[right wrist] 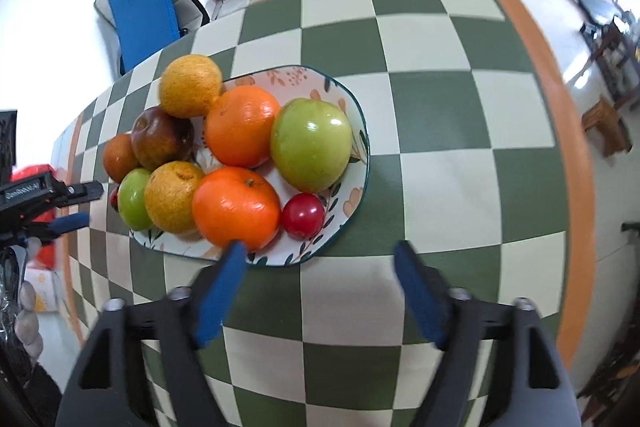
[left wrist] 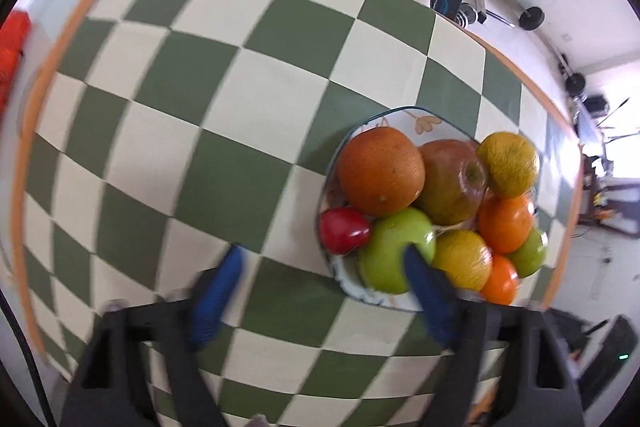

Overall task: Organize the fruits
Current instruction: 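Open both tools and lift them back from the plate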

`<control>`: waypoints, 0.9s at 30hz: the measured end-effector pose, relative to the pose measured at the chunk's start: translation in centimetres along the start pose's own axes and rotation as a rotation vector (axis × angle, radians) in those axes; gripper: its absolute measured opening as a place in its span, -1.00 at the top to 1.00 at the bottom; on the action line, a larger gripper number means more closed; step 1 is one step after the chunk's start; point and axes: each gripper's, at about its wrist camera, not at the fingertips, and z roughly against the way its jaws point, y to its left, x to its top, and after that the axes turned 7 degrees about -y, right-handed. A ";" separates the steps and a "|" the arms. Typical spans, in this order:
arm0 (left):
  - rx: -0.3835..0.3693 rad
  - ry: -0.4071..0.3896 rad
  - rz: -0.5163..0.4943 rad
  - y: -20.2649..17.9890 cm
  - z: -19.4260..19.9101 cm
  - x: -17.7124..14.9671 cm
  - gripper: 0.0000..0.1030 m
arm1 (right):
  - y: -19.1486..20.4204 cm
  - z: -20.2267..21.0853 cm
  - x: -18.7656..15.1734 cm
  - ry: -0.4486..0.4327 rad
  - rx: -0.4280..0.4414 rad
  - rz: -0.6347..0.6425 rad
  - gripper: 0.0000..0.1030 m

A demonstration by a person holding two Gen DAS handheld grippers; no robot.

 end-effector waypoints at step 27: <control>0.131 -0.333 -0.280 -4.4 13.1 -11.6 -0.90 | 4.7 15.3 -4.5 -0.245 -0.130 0.096 -0.89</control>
